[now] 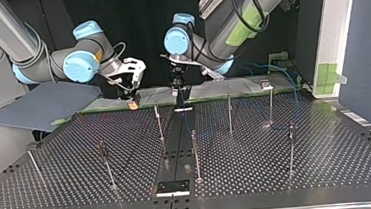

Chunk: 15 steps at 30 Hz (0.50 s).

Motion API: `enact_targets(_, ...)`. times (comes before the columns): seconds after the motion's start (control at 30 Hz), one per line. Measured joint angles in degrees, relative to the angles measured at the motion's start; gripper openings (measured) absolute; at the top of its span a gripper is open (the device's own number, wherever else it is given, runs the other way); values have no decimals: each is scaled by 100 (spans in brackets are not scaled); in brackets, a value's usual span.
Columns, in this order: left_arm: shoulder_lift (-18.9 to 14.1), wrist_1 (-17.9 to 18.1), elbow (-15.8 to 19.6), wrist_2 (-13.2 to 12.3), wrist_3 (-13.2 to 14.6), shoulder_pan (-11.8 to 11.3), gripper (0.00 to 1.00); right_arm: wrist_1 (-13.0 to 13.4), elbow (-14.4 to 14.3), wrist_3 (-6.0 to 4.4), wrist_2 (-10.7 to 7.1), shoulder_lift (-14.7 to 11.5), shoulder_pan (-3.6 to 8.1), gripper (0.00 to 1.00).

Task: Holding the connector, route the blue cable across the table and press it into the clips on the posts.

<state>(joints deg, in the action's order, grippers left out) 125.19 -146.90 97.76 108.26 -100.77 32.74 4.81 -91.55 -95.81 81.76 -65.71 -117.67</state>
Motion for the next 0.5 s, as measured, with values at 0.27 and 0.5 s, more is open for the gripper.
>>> enact_targets(0.27,68,77,-52,-37,-129,-17,0,366,-118,-157,29,43,21,0)
enact_targets(0.5,69,8,-354,-83,-207,-21,0,482,-128,-178,34,269,57,0)
